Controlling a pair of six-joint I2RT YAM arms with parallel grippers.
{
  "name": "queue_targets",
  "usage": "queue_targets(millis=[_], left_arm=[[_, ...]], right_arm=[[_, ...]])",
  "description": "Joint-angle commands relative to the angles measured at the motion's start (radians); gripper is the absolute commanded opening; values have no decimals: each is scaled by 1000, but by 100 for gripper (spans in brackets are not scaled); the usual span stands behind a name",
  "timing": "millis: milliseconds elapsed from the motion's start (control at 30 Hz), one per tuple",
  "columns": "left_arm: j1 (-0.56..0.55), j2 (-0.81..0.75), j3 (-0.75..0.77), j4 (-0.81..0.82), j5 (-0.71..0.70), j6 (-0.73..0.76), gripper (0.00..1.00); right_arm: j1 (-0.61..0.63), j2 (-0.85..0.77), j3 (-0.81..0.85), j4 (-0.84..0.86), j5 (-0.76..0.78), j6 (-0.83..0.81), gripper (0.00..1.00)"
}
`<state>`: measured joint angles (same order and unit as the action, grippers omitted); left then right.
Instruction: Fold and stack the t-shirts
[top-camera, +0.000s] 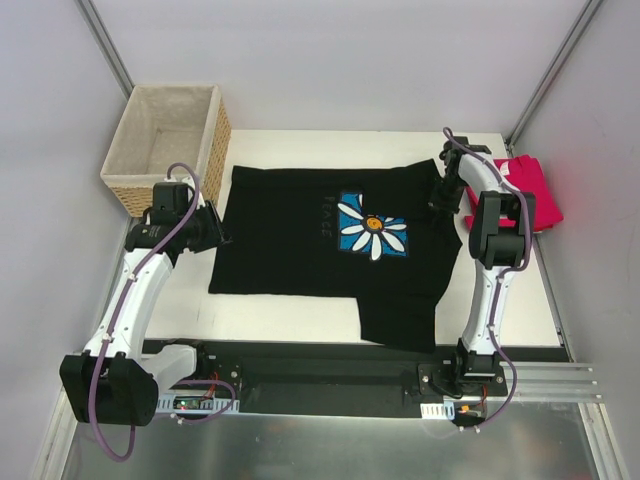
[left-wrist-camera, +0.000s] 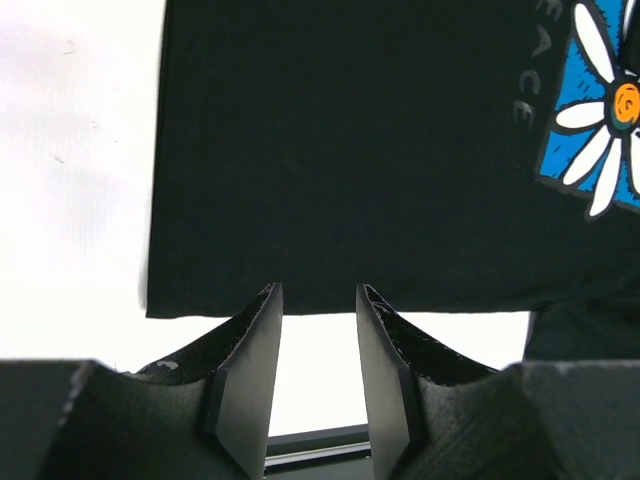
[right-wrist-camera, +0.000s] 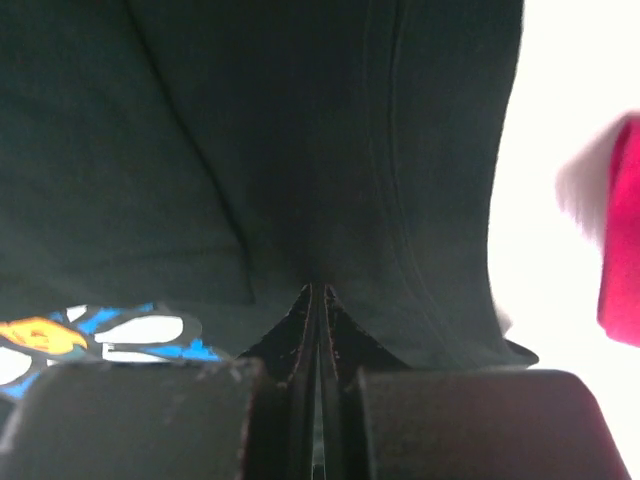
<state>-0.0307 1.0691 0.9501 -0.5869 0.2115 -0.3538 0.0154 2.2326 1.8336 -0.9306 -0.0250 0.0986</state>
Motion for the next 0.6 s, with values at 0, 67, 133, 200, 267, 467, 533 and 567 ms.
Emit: queue_targets(millis=[0, 67, 133, 200, 267, 467, 533, 567], left_arm=[[6, 8, 49, 15, 45, -34, 35], [6, 11, 61, 16, 60, -43, 35], [6, 15, 75, 16, 78, -54, 35], [6, 15, 82, 15, 88, -63, 35], [6, 17, 96, 16, 95, -68, 35], [6, 12, 119, 15, 117, -79, 35], [6, 9, 124, 13, 127, -88, 35], [6, 8, 125, 13, 129, -89, 35]], right_arm=[[0, 45, 134, -123, 53, 33, 1], [0, 84, 200, -151, 60, 39, 1], [0, 126, 251, -178, 59, 47, 1], [1, 156, 318, -195, 57, 55, 1], [-2, 199, 380, -220, 50, 61, 1], [-8, 271, 463, -232, 34, 102, 1], [-11, 286, 495, -234, -10, 116, 1], [-11, 292, 504, -231, -16, 125, 1]])
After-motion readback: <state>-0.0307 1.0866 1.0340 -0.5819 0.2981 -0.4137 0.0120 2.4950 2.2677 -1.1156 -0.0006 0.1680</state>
